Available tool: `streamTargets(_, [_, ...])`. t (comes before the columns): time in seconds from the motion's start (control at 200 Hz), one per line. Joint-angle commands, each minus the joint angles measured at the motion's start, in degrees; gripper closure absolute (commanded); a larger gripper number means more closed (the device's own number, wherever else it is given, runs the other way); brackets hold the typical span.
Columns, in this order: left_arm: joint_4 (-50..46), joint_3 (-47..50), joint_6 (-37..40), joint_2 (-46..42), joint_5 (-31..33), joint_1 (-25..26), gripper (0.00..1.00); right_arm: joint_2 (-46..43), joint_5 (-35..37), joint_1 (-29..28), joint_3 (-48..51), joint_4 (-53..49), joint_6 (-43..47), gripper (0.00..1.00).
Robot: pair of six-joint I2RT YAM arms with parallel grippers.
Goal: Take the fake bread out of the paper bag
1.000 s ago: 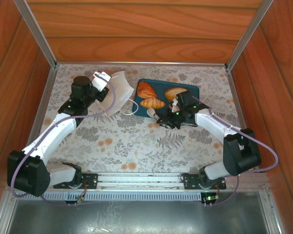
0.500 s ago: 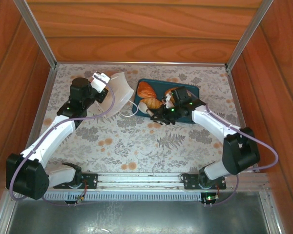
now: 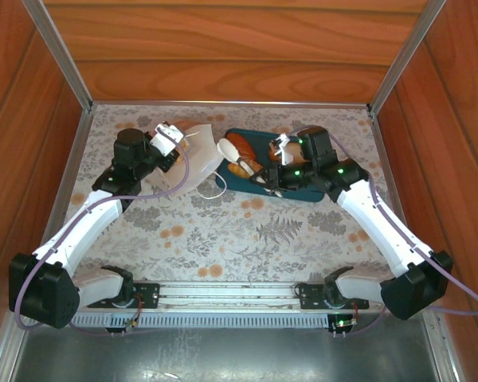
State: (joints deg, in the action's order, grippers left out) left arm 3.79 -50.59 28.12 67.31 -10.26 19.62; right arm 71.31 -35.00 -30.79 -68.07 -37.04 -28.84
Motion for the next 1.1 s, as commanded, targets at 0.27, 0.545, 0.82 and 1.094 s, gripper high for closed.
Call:
streamTargets(0.27, [0.69,2.68,5.45,-1.70,-4.94,0.18,1.00,13.14,-1.84,-7.95,-7.92,3.31,3.22,0.70])
streamTargets(0.545, [0.70,4.03,3.69,-4.28,-4.11,0.16,1.00,22.49,1.46,-10.90,-14.16,4.87,4.66,0.66])
streamTargets(0.82, [0.69,4.28,3.13,-5.34,-2.84,0.19,1.00,31.39,2.50,-13.37,-19.33,4.79,6.37,0.64])
streamTargets(1.094, [0.72,5.38,4.57,-6.67,-3.43,-0.10,1.00,37.33,2.36,-14.80,-24.70,2.83,9.35,0.61])
